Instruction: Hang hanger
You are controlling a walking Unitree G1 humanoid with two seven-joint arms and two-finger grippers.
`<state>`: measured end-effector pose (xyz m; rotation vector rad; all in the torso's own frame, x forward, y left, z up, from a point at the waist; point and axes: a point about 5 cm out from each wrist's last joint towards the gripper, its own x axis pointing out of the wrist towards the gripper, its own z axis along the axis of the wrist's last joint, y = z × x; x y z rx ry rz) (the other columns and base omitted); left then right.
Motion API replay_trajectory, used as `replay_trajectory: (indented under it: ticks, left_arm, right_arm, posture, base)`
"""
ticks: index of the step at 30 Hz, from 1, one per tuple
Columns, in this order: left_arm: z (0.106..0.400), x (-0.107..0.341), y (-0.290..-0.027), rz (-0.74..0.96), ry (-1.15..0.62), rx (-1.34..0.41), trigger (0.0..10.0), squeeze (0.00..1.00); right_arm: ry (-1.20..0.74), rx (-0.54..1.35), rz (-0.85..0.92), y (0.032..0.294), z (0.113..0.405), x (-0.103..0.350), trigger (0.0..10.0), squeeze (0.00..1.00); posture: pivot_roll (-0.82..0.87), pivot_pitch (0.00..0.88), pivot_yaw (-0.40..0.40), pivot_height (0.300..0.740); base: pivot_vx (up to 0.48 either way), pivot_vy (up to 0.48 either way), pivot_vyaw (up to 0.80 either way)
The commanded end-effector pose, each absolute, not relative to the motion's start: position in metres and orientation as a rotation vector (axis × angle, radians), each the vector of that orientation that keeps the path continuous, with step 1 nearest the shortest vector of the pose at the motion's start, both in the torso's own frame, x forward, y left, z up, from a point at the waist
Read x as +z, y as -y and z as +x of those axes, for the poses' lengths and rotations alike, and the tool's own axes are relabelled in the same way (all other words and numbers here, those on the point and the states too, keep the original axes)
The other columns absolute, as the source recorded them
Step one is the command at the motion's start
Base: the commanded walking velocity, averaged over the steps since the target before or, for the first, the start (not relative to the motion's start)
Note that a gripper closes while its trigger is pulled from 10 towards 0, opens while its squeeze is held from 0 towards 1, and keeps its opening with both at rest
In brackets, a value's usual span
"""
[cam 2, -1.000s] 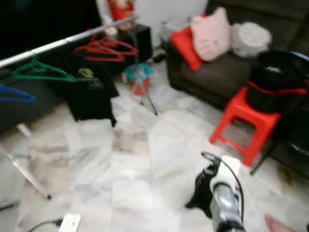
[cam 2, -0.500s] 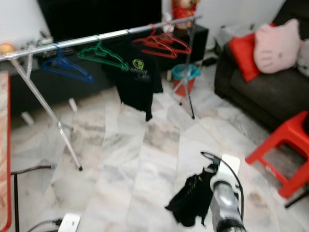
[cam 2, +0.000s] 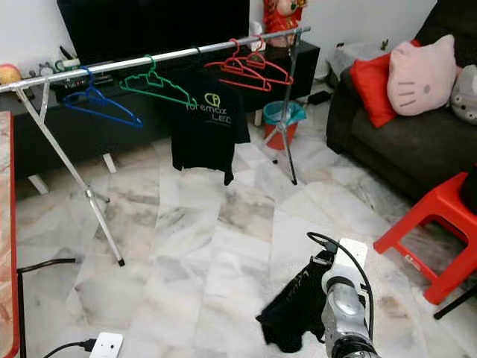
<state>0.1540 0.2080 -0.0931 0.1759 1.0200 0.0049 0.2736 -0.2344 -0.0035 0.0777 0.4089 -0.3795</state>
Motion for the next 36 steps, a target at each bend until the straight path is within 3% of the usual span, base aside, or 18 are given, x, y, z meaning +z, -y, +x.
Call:
replay_trajectory:
  ticks: [1, 5, 36]
  left_arm:
    - [0.154, -0.093, -0.209, 0.185, -1.023, 0.002, 10.0, 0.0]
    - [0.154, -0.093, -0.209, 0.185, -1.022, 0.001, 10.0, 0.0]
    - [0.15, -0.094, -0.209, 0.2, -1.032, -0.023, 10.0, 0.0]
  right_arm:
    - [-0.394, -0.402, 0.079, 0.238, 0.278, 0.002, 10.0, 0.0]
    - [-0.362, -0.414, 0.087, 0.24, 0.28, 0.005, 10.0, 0.0]
    - [-0.259, -0.377, 0.011, 0.23, 0.285, 0.015, 10.0, 0.0]
  posture:
    - [0.02, 0.0, -0.004, 0.74]
    - [0.02, 0.0, -0.004, 0.74]
    - [0.01, 0.0, 0.005, 0.74]
  base:
    - [0.27, 0.0, -0.59]
    - [0.273, 0.0, -0.74]
    - [0.283, 0.0, 0.0]
